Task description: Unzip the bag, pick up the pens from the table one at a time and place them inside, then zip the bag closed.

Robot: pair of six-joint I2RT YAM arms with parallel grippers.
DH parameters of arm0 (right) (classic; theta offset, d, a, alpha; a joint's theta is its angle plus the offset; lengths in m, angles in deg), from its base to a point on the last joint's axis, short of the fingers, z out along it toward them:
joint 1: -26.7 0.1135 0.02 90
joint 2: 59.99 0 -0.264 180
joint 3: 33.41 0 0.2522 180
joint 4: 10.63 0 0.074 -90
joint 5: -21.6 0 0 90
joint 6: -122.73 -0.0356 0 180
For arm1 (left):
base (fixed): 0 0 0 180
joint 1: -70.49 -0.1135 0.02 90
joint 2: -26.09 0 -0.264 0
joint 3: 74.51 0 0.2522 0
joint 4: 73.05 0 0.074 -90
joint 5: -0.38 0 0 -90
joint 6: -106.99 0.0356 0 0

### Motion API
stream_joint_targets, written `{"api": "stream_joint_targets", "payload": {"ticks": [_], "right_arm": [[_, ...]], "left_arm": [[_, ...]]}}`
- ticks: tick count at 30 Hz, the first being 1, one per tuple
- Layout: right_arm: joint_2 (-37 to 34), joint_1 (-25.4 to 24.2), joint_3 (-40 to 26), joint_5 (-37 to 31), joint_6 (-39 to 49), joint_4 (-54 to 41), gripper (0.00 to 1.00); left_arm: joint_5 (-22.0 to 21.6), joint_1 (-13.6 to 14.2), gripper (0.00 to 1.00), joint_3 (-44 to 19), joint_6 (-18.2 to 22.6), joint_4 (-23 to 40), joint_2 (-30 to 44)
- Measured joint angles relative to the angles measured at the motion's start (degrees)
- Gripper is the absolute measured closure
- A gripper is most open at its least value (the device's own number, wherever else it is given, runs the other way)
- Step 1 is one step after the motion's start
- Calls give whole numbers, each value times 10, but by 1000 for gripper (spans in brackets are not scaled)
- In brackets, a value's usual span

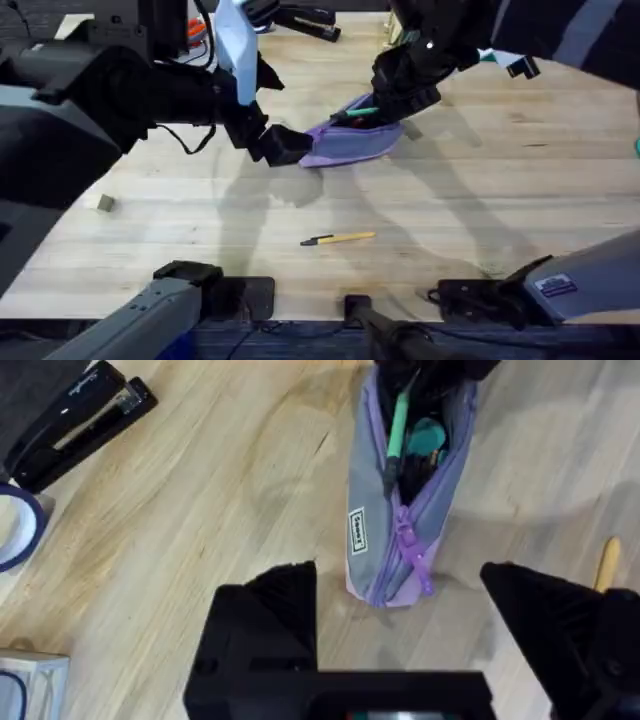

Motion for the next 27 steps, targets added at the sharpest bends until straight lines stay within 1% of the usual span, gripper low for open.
{"api": "stream_joint_targets", "payload": {"ticks": [4, 12, 16, 19, 22, 27], "right_arm": [[0, 4, 0, 5, 17, -9, 970], [0, 4, 0, -1, 43, -66, 970], [0, 5, 0, -4, 45, -53, 970], [0, 10, 0, 1, 46, -21, 970], [0, 24, 0, 4, 46, -2, 970], [0, 43, 0, 5, 46, 0, 970]], "left_arm": [[0, 0, 7, 0, 0, 0, 0], [0, 0, 7, 0, 0, 0, 0], [0, 0, 7, 0, 0, 0, 0], [0, 0, 7, 0, 0, 0, 0], [0, 0, 8, 0, 0, 0, 0], [0, 0, 7, 0, 0, 0, 0]]}}
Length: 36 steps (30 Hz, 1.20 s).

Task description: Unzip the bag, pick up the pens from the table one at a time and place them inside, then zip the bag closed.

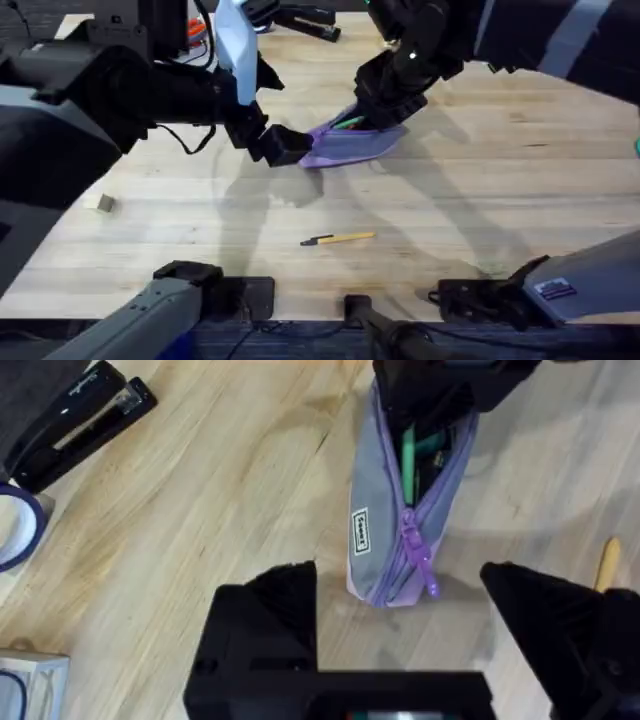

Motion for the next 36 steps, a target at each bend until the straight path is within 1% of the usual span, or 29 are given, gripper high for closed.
{"api": "stream_joint_targets", "payload": {"ticks": [3, 4, 10, 11, 13, 23, 26, 31, 36], "right_arm": [[0, 2, 0, 0, 0, 0, 965], [0, 2, 0, 1, -1, 0, 924], [0, 2, 0, 3, 0, -4, 61], [0, 2, 0, 4, 2, -5, 25], [0, 2, 0, 4, 3, -8, 6], [9, 2, 0, 3, 32, -11, 6], [36, 2, 0, -5, 61, -15, 6], [101, 2, 0, -29, 127, -28, 6], [152, 2, 0, -62, 198, -66, 6]], "left_arm": [[0, 0, 7, 0, 0, 0, 0], [0, 0, 7, 0, 0, 0, 0], [0, 0, 8, 0, 0, 0, 0], [0, 0, 7, 0, 0, 0, 0], [0, 0, 8, 0, 0, 0, 0], [0, 0, 7, 0, 0, 0, 0], [0, 0, 6, 0, 0, 0, 0], [0, 0, 6, 0, 4, 1, -4], [1, 0, 6, 0, 17, 23, -50]]}}
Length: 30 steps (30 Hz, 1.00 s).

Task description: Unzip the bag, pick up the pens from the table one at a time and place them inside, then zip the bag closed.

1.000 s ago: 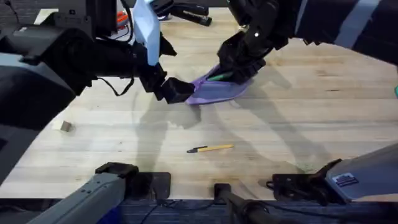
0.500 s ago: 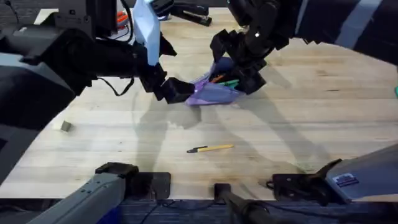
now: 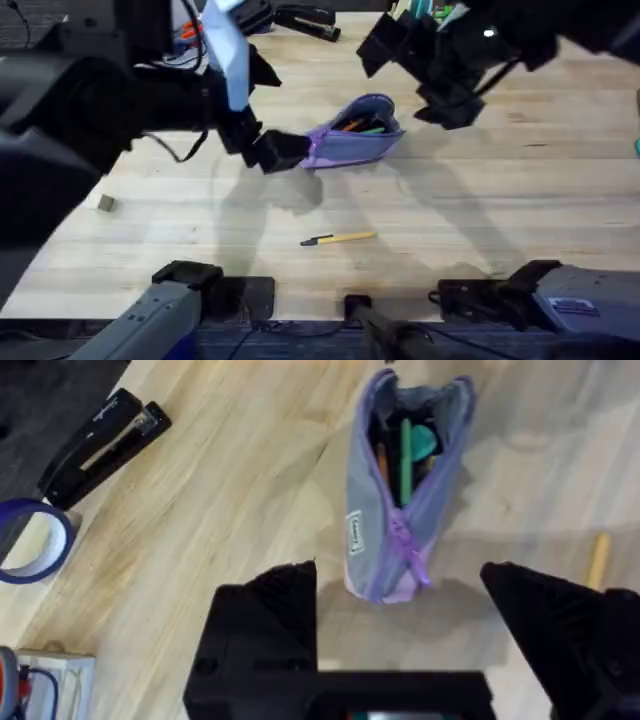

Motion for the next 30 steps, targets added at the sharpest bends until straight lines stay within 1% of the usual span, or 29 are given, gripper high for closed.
{"api": "stream_joint_targets", "payload": {"ticks": [3, 5, 9, 13, 18, 21, 26, 30], "right_arm": [[22, 0, 0, -22, 29, -25, 7], [34, 0, 0, -37, 41, -43, 6], [51, 0, 0, -73, 56, -71, 6], [60, 0, 0, -101, 71, -89, 6], [67, -5, 0, -113, 101, -131, 6], [75, -22, 0, -116, 120, -152, 6], [98, -61, 0, -117, 158, -159, 6], [114, -91, 0, -117, 180, -160, 6]], "left_arm": [[0, 6, 7, 0, 4, 35, -30], [1, 19, 7, 0, 11, 56, -43], [2, 67, 8, 0, 19, 80, -56], [2, 129, 7, 0, 22, 103, -58], [1, 208, 6, 0, 24, 115, -58], [1, 249, 6, 0, 23, 119, -58], [0, 301, 6, 0, 16, 129, -40], [-1, 330, 6, 0, 12, 130, 1]]}}
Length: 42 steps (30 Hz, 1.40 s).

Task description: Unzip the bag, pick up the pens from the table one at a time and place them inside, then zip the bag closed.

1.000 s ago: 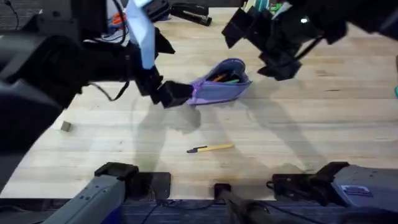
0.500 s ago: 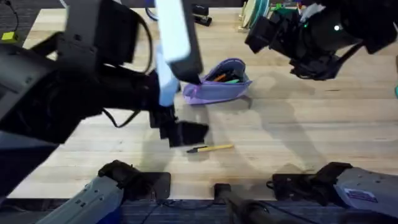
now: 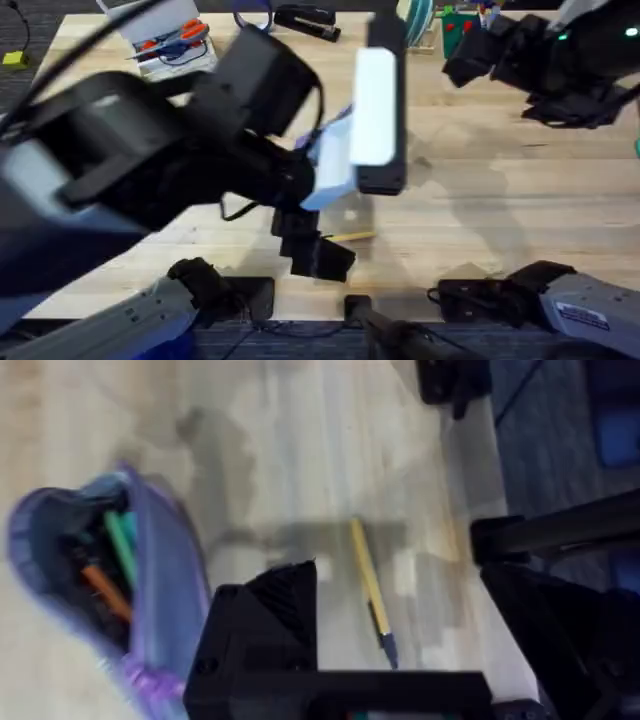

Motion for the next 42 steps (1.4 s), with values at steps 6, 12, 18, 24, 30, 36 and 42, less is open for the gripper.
{"api": "stream_joint_targets", "payload": {"ticks": [6, 12, 18, 24, 30, 36, 42], "right_arm": [[12, -44, 0, -2, 17, -1, 6], [13, -67, 0, -2, 30, -1, 6], [13, -75, 0, -2, 41, -1, 5], [13, -76, 0, -2, 46, 2, 6], [13, -84, 0, -2, 49, 5, 5], [13, -100, 0, -2, 50, 10, 5], [13, -113, 0, -2, 60, 31, 5]], "left_arm": [[-22, 43, 6, 0, -4, 1, 77], [-40, 80, 3, 0, -3, -14, 153], [-48, 108, 3, 0, -1, -46, 221], [-65, 118, 3, 0, -2, -51, 263], [-78, 118, 5, 0, -17, -54, 263], [-99, 118, 8, 0, -32, -59, 267], [-122, 118, 7, -1, -64, -59, 303]]}}
